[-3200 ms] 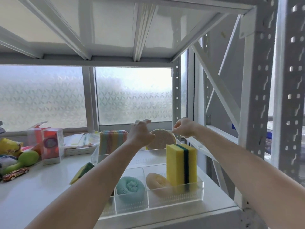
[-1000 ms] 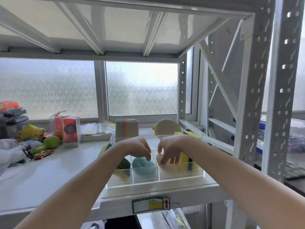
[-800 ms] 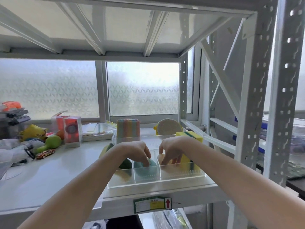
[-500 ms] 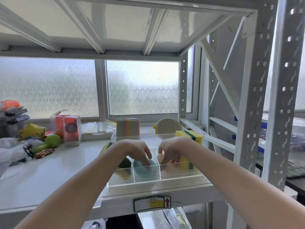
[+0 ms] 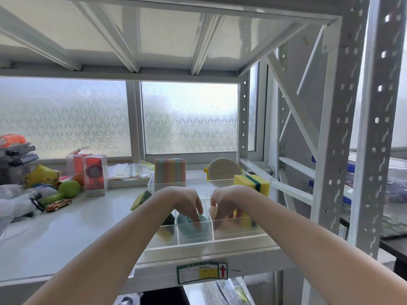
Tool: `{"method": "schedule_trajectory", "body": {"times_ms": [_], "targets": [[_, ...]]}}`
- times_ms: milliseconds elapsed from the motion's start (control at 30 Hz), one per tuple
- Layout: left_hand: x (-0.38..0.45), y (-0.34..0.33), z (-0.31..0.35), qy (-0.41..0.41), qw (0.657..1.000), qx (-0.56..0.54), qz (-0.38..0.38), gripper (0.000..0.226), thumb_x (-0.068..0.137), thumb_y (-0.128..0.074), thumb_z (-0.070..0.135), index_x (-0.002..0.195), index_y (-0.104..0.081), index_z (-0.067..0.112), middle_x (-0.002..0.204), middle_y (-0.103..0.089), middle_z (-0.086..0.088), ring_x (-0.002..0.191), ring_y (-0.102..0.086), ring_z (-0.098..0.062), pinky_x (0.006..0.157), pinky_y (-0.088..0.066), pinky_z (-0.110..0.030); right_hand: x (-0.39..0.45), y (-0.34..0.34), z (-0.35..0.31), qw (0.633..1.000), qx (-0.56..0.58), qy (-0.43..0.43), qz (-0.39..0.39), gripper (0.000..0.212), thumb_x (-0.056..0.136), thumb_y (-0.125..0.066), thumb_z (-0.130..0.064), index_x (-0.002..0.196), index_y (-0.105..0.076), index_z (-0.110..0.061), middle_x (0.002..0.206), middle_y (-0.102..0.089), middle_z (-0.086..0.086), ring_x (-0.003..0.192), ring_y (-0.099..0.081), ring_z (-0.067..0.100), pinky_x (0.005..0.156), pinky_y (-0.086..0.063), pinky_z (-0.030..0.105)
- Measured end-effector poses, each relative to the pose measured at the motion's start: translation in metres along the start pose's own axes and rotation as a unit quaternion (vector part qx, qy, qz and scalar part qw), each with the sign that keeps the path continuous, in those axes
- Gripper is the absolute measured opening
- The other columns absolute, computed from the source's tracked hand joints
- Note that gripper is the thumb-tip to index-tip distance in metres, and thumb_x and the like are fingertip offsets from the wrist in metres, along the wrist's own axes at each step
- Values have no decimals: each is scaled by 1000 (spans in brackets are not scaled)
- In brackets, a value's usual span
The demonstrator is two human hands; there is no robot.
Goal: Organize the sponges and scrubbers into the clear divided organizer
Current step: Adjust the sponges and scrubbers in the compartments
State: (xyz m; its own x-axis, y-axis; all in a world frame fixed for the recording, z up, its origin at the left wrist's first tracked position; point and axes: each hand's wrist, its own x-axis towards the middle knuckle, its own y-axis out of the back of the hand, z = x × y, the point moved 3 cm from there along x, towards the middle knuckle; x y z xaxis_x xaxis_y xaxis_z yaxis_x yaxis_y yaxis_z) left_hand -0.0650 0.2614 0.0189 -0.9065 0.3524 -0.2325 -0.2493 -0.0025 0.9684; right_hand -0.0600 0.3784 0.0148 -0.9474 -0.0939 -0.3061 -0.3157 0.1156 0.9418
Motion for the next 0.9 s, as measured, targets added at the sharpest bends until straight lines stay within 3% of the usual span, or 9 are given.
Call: {"method": "schedule_trajectory", "body": {"times_ms": [267,667,900], "targets": [[2,-1,-4,-5,999,-34,12,51,78,-75,33,127,-63,23,134,-59,-2,119,-56,-20,94,-44,-26,0,4,-2,1000,14,-1,-25,73,68,-84,-27,128,-50,-3,119,-64,18,101,-68,34,82,-59,47],[4,-3,-6,0,998,-61,20,51,78,-75,31,126,-64,20,132,-61,0,117,-58,-19,91,-46,-25,0,-1,0,999,24,-11,-23,76,66,-85,-24,131,-49,-9,122,-61,18,100,-68,36,74,-61,44],[1,-1,-4,-2,998,-53,30,52,78,-74,32,127,-63,19,133,-60,0,118,-57,-20,95,-46,-27,-6,7,-1,998,28,-7,-56,73,68,-84,-24,131,-52,-5,123,-64,17,102,-68,30,83,-59,45]]}}
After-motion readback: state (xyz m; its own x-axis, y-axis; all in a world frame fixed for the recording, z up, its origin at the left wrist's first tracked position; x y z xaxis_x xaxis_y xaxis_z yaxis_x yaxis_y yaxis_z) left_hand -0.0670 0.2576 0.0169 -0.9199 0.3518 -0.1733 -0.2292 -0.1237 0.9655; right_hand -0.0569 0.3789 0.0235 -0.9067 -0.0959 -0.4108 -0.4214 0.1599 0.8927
